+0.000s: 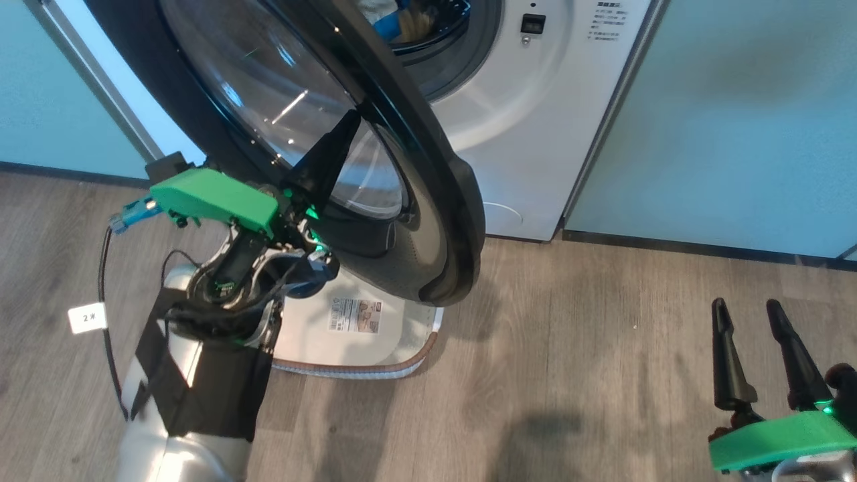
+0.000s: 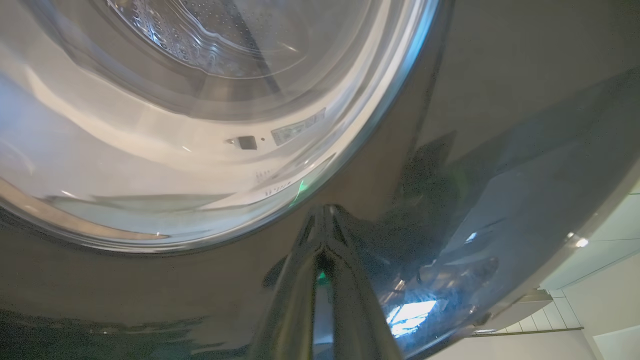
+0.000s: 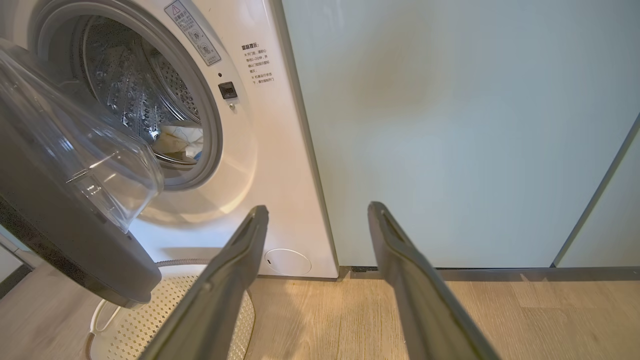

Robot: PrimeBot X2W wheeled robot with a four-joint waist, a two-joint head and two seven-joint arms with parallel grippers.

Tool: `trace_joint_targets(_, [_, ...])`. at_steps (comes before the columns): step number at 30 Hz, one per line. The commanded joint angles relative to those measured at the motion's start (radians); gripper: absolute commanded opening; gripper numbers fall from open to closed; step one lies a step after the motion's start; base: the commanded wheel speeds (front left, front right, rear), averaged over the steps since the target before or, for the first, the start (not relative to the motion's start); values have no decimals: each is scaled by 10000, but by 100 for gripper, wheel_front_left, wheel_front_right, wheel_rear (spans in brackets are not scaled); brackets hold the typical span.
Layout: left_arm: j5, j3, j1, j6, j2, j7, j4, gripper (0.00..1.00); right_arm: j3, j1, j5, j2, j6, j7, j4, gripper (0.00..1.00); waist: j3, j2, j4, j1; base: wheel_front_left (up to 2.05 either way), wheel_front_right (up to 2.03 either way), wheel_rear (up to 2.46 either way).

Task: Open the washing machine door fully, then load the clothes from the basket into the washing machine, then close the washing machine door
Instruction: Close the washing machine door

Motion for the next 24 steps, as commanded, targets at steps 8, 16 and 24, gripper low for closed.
trace_joint_targets(8, [151,308,-528,-73,137,-145,-284,0,207,-400,132,-36,-29,-212,-126,100,-82,0,-82,0,0,0,0])
trace_joint_targets(16, [565,348,104,-73,151,-344,-837,0,-27,-428,104,-33,-29,-284,-81,100,-157,0,120,0,0,0,0])
trace_joint_targets(24, [1828,133,932,-73,522,-1326,-1494,75,-274,-367,36,-31,-29,-310,-99,100,-431,0,309,0,0,0,0])
